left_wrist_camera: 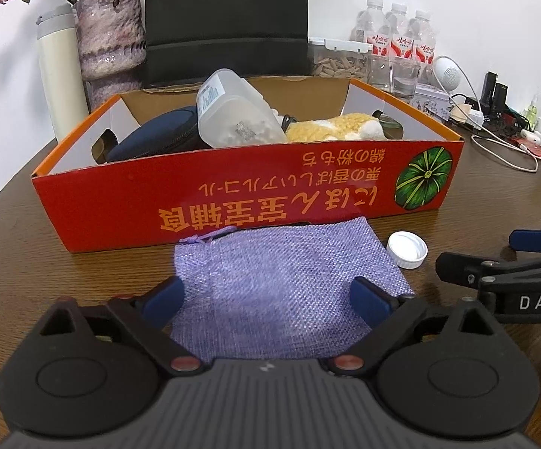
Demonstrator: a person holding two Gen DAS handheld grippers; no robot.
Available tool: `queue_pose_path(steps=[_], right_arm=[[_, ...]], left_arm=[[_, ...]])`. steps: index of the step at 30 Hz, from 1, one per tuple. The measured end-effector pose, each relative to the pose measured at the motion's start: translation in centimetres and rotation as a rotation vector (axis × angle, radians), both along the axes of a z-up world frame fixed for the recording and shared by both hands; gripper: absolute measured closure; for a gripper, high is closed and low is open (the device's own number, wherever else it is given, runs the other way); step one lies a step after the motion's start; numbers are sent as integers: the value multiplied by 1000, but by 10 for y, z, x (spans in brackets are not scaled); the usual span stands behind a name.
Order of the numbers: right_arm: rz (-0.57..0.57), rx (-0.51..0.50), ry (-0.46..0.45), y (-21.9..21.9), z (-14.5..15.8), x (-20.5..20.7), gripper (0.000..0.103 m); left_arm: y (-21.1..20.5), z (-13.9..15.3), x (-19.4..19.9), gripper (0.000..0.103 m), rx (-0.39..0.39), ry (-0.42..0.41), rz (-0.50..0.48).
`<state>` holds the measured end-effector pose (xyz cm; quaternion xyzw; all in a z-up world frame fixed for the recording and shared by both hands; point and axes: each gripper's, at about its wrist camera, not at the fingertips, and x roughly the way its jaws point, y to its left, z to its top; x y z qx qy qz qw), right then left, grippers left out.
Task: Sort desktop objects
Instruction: 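Grasp the purple cloth pouch with the left tool while the right tool grasps the white cap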
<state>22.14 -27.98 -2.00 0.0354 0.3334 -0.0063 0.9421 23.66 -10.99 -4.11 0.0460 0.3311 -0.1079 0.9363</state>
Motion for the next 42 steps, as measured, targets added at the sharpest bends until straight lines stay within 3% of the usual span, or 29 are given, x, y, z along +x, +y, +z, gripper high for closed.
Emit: queue_pose_path(steps=[4, 8, 9, 23, 29, 31, 35, 39, 42], right_arm=[[2, 0, 0, 1, -1, 0, 0], [1, 0, 0, 1, -1, -1, 0], [2, 1, -1, 1, -1, -1, 0], [80, 14, -57, 11, 5, -2, 1], [138, -41, -53, 33, 4, 9, 12], [149, -43, -47, 39, 4, 15, 24], [159, -46, -25, 49, 2, 22, 37], [151, -43, -36, 52, 3, 20, 72], [134, -23, -39, 50, 3, 17, 76]], left_arm=[[0, 2, -5, 37, -6, -24, -12], [0, 5, -11, 81, -17, -39, -36], [1, 5, -11, 85, -21, -39, -36], [33, 29, -15, 91, -162, -80, -30], [40, 35, -15, 91, -185, -88, -36], [41, 35, -15, 91, -190, -85, -38], [45, 36, -15, 91, -199, -85, -38], [46, 36, -15, 91, -199, -85, -42], [45, 36, -16, 91, -192, -85, -47]])
